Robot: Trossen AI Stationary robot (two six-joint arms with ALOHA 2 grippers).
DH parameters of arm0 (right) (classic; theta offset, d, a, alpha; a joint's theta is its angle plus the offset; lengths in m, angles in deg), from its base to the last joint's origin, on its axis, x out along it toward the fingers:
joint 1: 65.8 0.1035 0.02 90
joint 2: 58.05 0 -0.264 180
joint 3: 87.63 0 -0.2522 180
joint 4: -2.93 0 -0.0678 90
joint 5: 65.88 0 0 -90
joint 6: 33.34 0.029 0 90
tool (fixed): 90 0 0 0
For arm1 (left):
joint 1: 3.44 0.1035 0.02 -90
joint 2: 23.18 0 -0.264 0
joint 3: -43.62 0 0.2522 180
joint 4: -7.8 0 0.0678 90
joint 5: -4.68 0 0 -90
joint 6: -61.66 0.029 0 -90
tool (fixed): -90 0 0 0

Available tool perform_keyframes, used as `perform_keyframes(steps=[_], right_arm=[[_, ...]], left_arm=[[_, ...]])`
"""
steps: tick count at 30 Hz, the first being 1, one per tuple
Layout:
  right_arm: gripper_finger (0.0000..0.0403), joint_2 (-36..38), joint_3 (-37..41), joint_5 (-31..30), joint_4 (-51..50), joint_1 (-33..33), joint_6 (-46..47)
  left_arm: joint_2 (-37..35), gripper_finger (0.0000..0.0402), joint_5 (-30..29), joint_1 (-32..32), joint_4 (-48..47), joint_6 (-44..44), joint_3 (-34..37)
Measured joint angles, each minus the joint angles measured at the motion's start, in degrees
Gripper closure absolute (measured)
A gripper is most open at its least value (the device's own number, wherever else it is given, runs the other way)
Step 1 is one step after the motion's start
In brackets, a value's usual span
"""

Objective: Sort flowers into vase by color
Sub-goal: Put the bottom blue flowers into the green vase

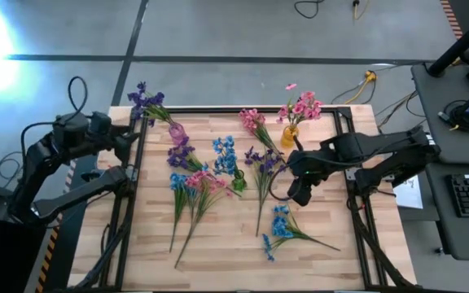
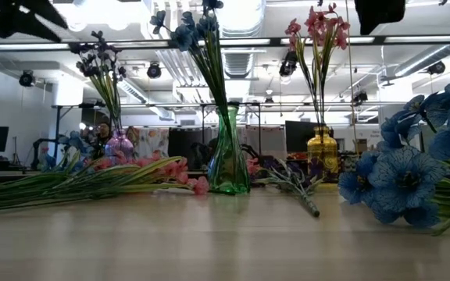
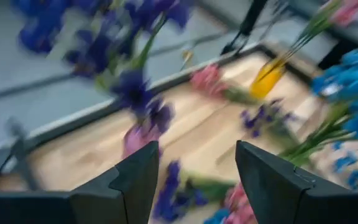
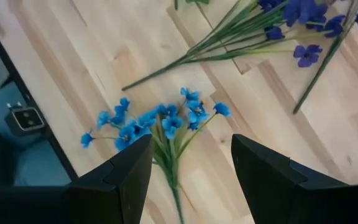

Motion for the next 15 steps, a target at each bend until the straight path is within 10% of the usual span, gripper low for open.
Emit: perform_keyframes(steps=[15], right_arm=[[0.0193,0.2,0.0,-1.0,-2.1,1.6,-5.8]], left_arm=[[-1.8,0.02,11.7,0.0,10.6,4.5,5.2]])
